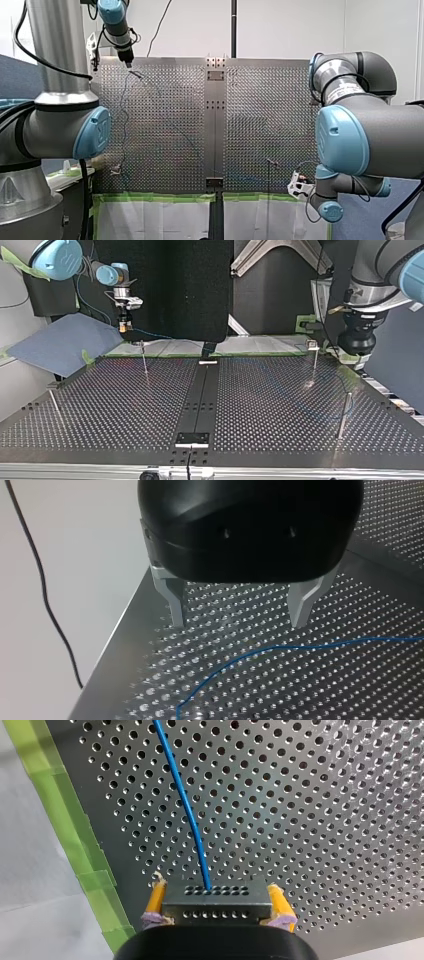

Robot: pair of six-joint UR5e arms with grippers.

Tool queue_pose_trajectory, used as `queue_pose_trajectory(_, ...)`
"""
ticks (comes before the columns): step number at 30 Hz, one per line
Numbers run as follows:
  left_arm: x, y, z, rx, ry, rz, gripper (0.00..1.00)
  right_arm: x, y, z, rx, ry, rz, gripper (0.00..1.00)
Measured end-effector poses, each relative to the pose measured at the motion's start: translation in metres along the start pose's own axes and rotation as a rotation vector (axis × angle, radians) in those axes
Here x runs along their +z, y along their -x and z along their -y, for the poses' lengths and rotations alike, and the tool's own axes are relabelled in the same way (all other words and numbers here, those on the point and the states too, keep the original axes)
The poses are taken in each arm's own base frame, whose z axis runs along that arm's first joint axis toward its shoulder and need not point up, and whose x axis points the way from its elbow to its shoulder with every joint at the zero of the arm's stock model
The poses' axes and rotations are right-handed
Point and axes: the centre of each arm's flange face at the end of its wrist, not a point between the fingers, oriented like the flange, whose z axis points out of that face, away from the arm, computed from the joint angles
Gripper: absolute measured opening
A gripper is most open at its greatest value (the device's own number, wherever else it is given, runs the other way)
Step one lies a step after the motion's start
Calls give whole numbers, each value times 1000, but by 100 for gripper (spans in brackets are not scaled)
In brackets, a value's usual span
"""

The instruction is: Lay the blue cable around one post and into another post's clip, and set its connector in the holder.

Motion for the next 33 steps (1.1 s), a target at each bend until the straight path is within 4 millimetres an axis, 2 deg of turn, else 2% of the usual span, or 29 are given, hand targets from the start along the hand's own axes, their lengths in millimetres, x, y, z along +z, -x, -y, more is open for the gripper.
queue_pose_trajectory(15, 7, 18, 1, -42, -18, 111, 100, 0, 0, 0, 1, 0, 2, 0)
queue_pose_trajectory(33, 1, 12, -10, -22, 78, 55, 100, 0, 1, 3, 1, -4, 4, 0)
